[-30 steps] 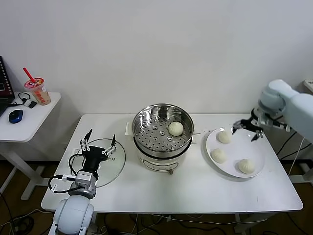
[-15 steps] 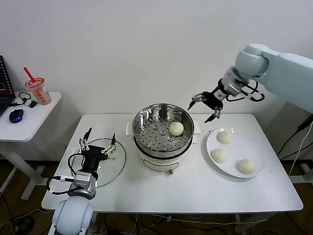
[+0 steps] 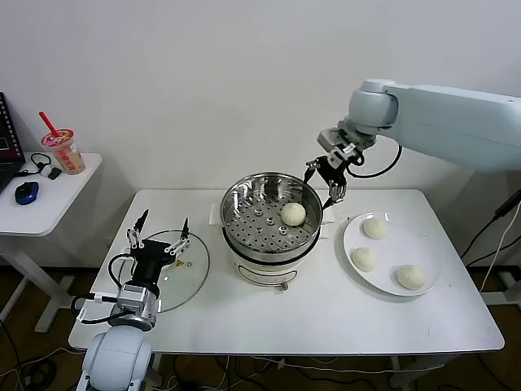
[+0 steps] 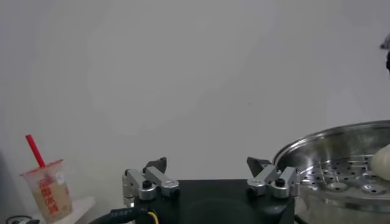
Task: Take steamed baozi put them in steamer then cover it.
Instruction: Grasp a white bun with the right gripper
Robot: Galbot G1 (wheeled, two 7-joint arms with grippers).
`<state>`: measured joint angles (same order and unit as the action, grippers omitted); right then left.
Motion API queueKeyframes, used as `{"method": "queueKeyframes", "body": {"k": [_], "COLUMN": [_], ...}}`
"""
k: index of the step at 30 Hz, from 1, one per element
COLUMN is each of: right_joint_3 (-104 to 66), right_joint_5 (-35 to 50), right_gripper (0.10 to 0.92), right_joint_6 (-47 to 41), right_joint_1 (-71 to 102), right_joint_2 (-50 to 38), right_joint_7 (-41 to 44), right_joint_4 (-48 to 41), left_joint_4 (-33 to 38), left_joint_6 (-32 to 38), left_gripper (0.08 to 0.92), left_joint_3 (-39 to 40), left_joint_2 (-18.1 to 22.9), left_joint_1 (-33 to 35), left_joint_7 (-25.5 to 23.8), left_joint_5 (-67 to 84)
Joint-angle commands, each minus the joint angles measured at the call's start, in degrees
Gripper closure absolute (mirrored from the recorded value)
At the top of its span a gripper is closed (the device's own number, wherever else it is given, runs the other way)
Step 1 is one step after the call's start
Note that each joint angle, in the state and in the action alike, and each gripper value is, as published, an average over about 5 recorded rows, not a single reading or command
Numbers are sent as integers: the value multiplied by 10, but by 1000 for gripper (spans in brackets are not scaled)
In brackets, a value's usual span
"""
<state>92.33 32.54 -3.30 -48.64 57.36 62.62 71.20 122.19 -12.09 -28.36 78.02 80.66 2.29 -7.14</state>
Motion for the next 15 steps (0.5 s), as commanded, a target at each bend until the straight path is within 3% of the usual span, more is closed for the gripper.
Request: {"method": "queueKeyframes", "body": {"k": [1,15], "right_joint_3": [47,38], "right_joint_5": [89,71], "right_gripper": [203,203], "right_joint_6": [-117,-121], "right_joint_1": [21,83], "right_joint_2": [75,137], "right_joint_7": [-17,-23], "right_joint_4": [-75,-144], "left_joint_4": [-3,-9], "left_joint_6": [2,4], "left_gripper": [177,177], "left_joint_3": [-2,-9], "left_joint_2": [1,-2], "left_joint_1": [2,2], "left_joint_7": [-1,-2], "left_joint_5": [2,6]}}
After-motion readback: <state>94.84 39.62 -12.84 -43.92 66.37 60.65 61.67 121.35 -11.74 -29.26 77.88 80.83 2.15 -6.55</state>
